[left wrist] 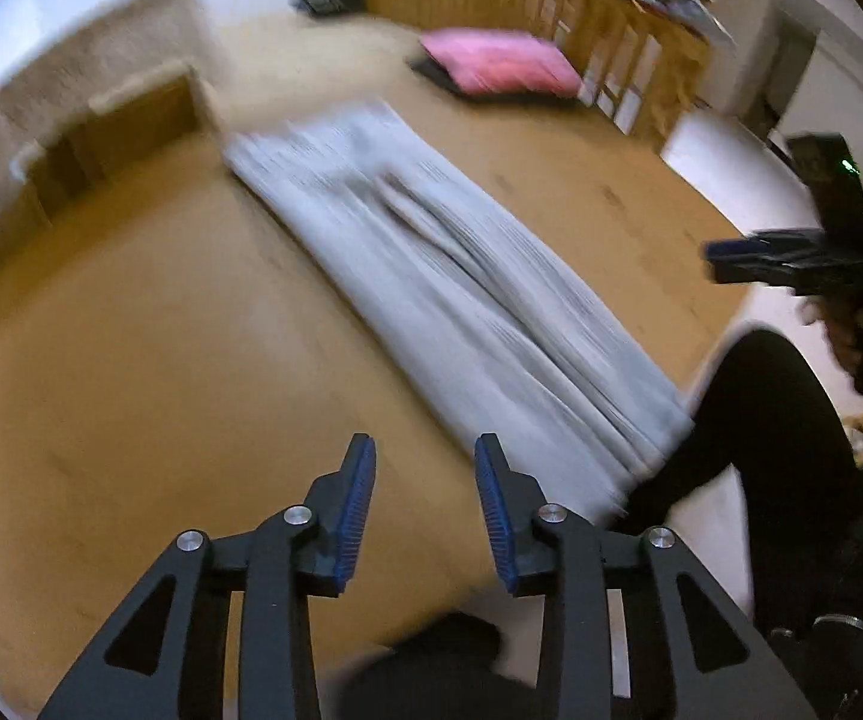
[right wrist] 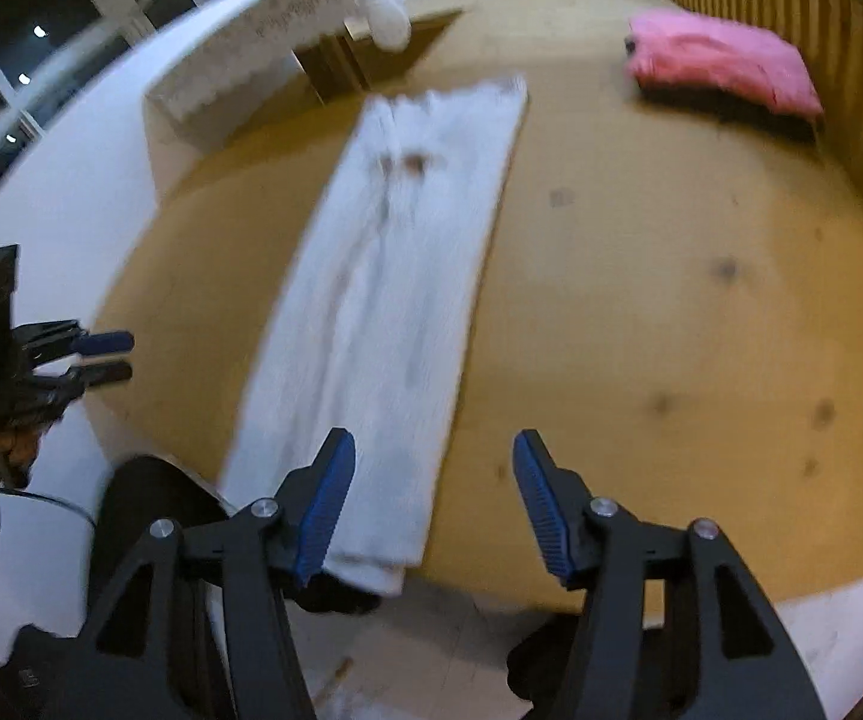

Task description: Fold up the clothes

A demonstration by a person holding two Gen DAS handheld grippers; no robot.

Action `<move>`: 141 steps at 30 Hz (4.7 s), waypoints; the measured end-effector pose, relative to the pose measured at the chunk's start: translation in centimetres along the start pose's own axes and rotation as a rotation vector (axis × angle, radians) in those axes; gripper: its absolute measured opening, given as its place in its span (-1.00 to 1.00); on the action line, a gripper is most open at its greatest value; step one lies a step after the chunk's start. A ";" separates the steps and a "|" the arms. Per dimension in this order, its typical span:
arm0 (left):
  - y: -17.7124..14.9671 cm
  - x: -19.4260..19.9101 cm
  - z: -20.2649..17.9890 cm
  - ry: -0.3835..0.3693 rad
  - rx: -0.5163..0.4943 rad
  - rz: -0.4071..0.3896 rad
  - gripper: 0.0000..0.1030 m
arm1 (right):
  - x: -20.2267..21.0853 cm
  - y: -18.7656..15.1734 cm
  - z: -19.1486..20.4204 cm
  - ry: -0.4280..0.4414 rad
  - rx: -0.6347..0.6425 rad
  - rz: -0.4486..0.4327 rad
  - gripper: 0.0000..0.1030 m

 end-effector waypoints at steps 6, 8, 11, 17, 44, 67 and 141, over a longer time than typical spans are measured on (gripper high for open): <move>-1.5 -7.0 -3.0 -0.005 0.099 0.073 -0.37 | -4.1 -1.8 1.5 -0.044 0.002 0.059 0.06; -1.8 -8.4 -3.1 0.019 0.117 0.101 -0.36 | -4.6 -2.0 1.5 -0.057 0.006 0.060 0.06; -2.1 -9.0 -2.8 0.052 0.158 0.099 -0.24 | -5.5 -2.0 1.6 -0.040 0.000 0.077 0.06; -1.9 -9.5 -2.7 0.030 0.215 0.108 -0.08 | -6.6 -2.4 1.7 -0.024 0.003 0.081 0.06; -3.2 -4.9 -11.3 -0.234 0.163 0.014 -0.79 | -0.8 -3.9 -0.5 0.377 -0.193 0.150 -0.80; 15.4 1.6 4.9 -0.286 0.239 -0.240 -0.79 | -5.2 24.9 -5.0 0.580 -0.325 -0.016 -0.80; 13.1 -12.9 12.7 -0.264 0.442 0.061 -0.47 | -17.1 22.6 -8.9 0.405 -0.123 0.319 -0.44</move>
Point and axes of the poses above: each gripper's, at about its wrist camera, not at the fingertips, and x roughly against the way its jaws point, z to its left, y to its top, the point moved 3 cm from there along -x, roughly the way its jaws point, and after that the axes turned 3 degrees about -y, right-handed, at the moved point
